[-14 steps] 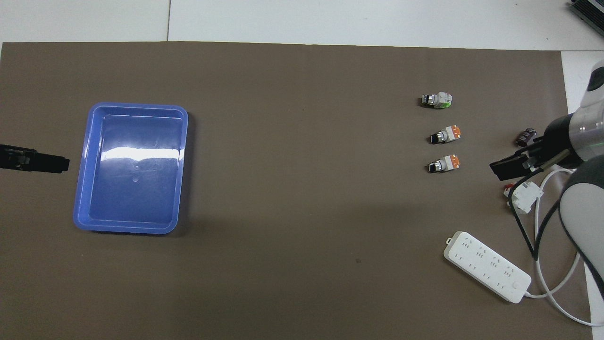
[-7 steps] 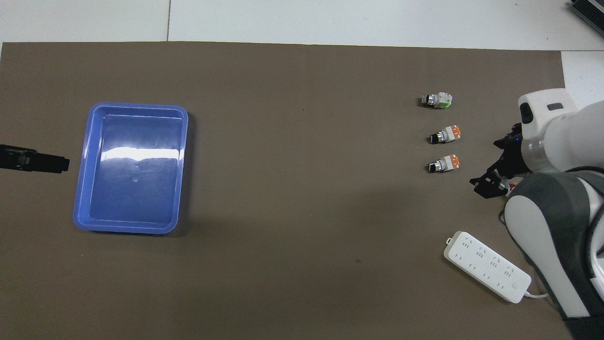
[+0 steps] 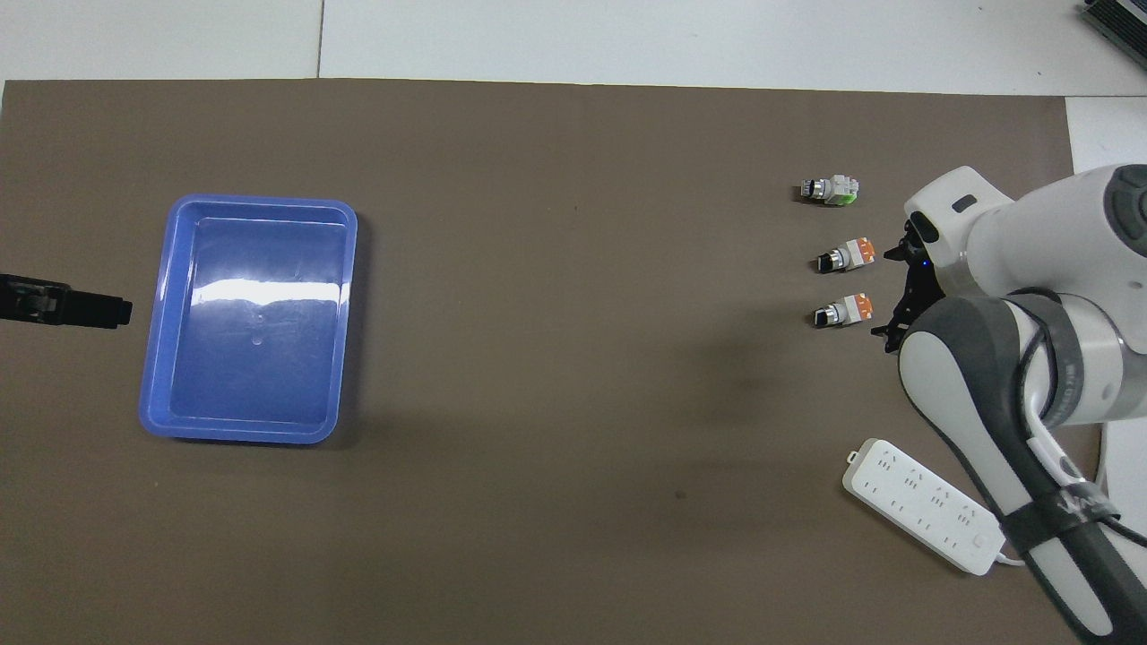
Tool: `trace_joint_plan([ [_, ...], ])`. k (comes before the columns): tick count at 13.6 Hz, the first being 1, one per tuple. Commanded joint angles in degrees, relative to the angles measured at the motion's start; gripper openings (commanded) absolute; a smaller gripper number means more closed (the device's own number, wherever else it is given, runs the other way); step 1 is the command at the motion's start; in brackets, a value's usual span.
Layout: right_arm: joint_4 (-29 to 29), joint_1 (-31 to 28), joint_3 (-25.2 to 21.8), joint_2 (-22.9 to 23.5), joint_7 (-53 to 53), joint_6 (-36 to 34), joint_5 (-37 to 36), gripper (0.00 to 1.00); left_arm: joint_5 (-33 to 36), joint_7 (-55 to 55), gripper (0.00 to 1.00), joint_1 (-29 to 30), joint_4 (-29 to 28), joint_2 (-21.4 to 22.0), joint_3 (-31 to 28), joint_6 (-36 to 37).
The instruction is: Turn and place switch with both arms
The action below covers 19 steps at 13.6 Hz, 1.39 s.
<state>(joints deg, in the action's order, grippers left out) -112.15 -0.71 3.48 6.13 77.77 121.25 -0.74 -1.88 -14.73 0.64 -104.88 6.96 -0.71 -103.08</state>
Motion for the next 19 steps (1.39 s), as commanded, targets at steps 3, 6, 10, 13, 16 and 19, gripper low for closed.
trace_joint_plan([
  [3, 0.0, -2.36, 0.21, 5.2, 18.17, 5.56, 0.38, 1.0, -0.31, -0.57, 1.0, -0.29, -2.44, 1.83, -0.26, -1.51],
  [6, 0.0, -3.86, 0.3, 7.66, 25.22, 6.27, 0.74, 1.0, -0.31, -0.65, 1.0, -0.29, -2.61, 1.83, -0.26, -1.42],
  [10, -0.17, -3.69, 0.3, 10.04, 31.64, 6.71, 0.74, 1.0, -0.31, -0.65, 1.0, -0.29, -2.79, 1.92, -0.26, -1.42],
  [13, -0.17, -4.03, 0.47, 12.41, 34.02, 6.71, 0.82, 1.0, -0.31, -0.74, 1.0, -0.29, -3.14, 2.01, -0.26, -1.42],
  [16, -1.14, -4.04, 0.39, 12.77, 35.61, 6.98, 2.06, 1.0, -0.31, -0.74, 1.0, -0.29, -3.14, 2.01, -0.26, -1.42],
  [19, -2.1, -4.3, 0.39, 12.86, 35.61, 7.15, 2.32, 1.0, -0.31, -0.74, 1.0, -0.29, -3.14, 2.01, -0.26, -1.42],
])
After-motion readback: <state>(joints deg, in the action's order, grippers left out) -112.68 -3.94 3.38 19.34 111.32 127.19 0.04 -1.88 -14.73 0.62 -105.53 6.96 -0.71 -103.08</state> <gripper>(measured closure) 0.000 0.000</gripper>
